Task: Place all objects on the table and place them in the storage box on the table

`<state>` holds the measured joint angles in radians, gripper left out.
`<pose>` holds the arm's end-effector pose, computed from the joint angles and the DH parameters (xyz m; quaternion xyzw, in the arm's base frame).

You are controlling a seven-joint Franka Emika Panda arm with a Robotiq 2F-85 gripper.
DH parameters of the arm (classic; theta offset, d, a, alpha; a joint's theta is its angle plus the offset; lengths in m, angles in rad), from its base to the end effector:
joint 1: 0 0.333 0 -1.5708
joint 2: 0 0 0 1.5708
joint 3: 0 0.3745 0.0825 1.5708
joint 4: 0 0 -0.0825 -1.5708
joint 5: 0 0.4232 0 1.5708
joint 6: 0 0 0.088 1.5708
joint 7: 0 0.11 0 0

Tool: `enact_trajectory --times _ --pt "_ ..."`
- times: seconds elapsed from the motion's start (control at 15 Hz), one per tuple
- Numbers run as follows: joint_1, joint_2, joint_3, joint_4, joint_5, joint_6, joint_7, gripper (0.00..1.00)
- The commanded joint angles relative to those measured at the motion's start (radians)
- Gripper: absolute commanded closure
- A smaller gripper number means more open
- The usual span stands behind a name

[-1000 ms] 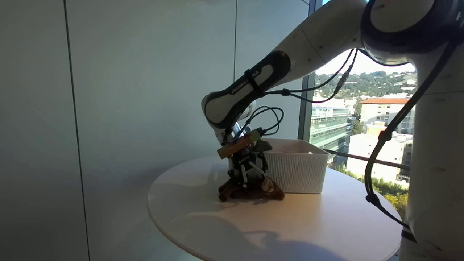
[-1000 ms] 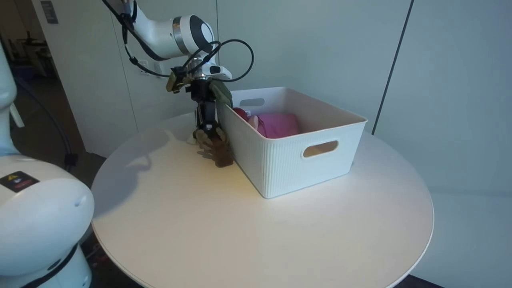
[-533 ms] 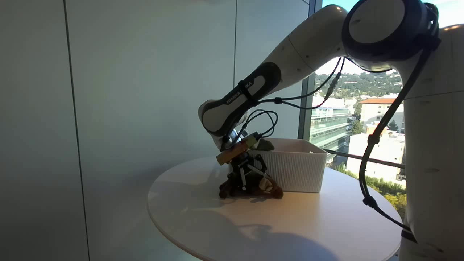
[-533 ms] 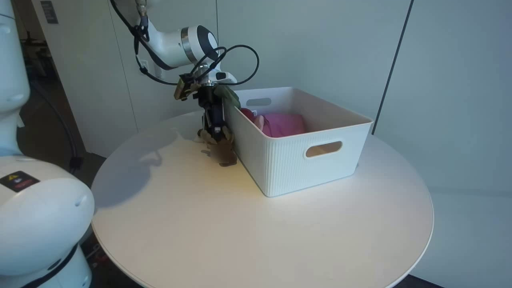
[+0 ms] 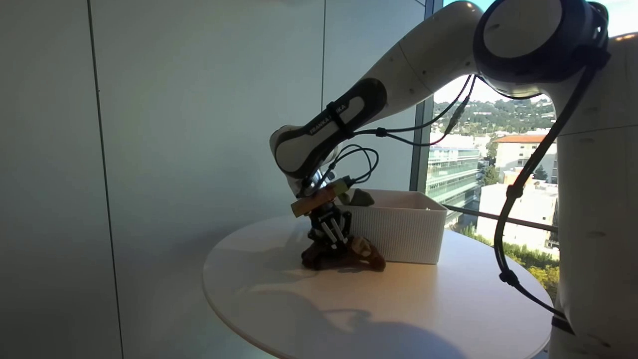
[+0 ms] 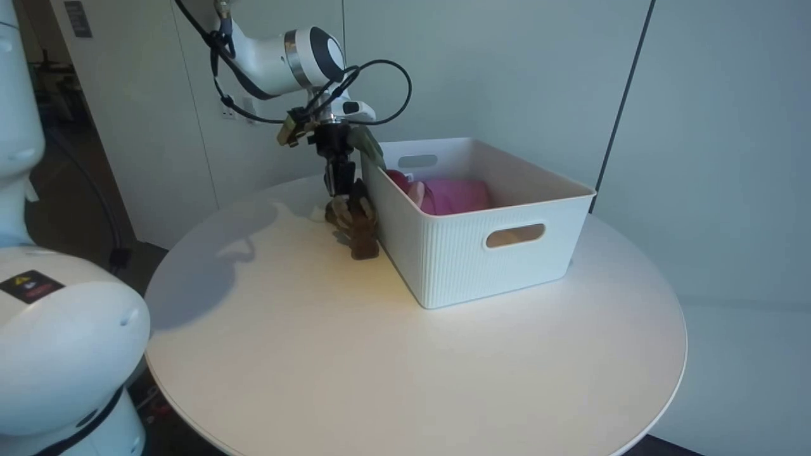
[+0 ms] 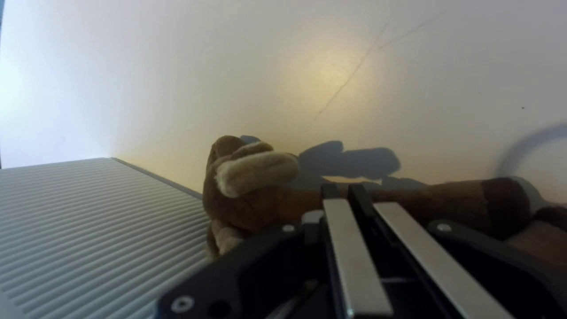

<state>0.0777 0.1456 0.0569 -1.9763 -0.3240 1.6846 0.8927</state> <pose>0.5747 0.0450 0.4076 0.9153 -0.3073 -0.1133 0.2343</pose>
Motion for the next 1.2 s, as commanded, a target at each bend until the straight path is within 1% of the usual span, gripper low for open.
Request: enact_trajectory --times 0.0,0.13,0.2,0.27,0.33,0.4,0.47,0.53,0.6,0.67,0.8,0.87,0.93,1.0,1.07,1.13 --pt "0.012 -0.011 -0.003 0.006 0.009 0.055 -0.011 1.00" --pt "0.011 -0.009 -0.005 0.005 0.022 0.066 -0.009 0.93" --pt "0.012 -0.004 -0.005 0.010 0.020 0.054 -0.014 0.70" --pt "0.012 -0.003 -0.004 0.011 0.026 0.046 -0.020 0.68" --pt "0.025 -0.002 -0.003 0.019 -0.019 0.001 0.008 0.60" --pt "0.027 -0.005 -0.001 0.017 -0.019 0.001 0.007 0.53" --pt "0.026 -0.019 0.004 0.011 0.007 0.024 -0.019 0.46" --pt "0.028 -0.021 0.006 0.011 0.016 0.032 -0.027 0.37" --pt "0.049 -0.011 0.005 0.026 -0.075 -0.023 0.034 0.31" --pt "0.061 -0.009 0.004 0.036 -0.138 -0.073 0.055 0.22" --pt "0.070 -0.001 0.007 0.041 -0.200 -0.126 0.054 0.08" --pt "0.076 0.007 0.004 0.045 -0.252 -0.173 0.074 0.01" --pt "0.080 0.009 0.004 0.040 -0.298 -0.195 0.073 0.00" --pt "0.058 -0.014 0.005 0.004 -0.275 -0.085 0.006 0.00" --pt "0.044 -0.030 0.006 -0.015 -0.234 0.002 -0.031 0.00" --pt "0.039 -0.030 0.005 -0.014 -0.196 0.050 -0.037 0.00"
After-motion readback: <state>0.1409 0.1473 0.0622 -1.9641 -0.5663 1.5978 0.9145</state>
